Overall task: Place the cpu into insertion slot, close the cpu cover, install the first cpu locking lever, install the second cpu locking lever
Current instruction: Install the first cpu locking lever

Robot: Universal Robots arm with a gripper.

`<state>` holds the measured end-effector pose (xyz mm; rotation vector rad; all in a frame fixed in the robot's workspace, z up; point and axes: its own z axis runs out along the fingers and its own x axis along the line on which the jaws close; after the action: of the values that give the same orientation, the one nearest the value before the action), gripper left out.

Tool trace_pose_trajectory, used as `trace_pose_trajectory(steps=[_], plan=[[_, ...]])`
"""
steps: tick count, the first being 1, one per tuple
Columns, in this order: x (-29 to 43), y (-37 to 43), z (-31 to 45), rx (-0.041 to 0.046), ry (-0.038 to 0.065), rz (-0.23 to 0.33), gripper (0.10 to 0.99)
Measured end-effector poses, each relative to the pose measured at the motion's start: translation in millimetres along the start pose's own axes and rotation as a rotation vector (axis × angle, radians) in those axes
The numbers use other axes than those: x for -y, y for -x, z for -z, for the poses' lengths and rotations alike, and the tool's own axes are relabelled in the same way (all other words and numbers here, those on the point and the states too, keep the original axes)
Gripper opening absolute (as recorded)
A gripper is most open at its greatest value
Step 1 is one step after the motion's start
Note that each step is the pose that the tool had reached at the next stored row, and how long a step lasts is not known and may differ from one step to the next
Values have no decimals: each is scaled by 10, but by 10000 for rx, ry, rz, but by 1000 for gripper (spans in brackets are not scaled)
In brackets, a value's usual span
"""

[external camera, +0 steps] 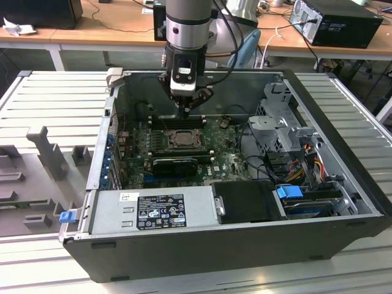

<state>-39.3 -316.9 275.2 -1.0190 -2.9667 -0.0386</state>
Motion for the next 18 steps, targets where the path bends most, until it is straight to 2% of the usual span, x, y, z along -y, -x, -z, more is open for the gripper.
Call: trace_pose_trajectory(steps=[12,18], plan=[[0,0,0,-28,-16,1275,106],[0,0,-2,-50,-27,2276,106]])
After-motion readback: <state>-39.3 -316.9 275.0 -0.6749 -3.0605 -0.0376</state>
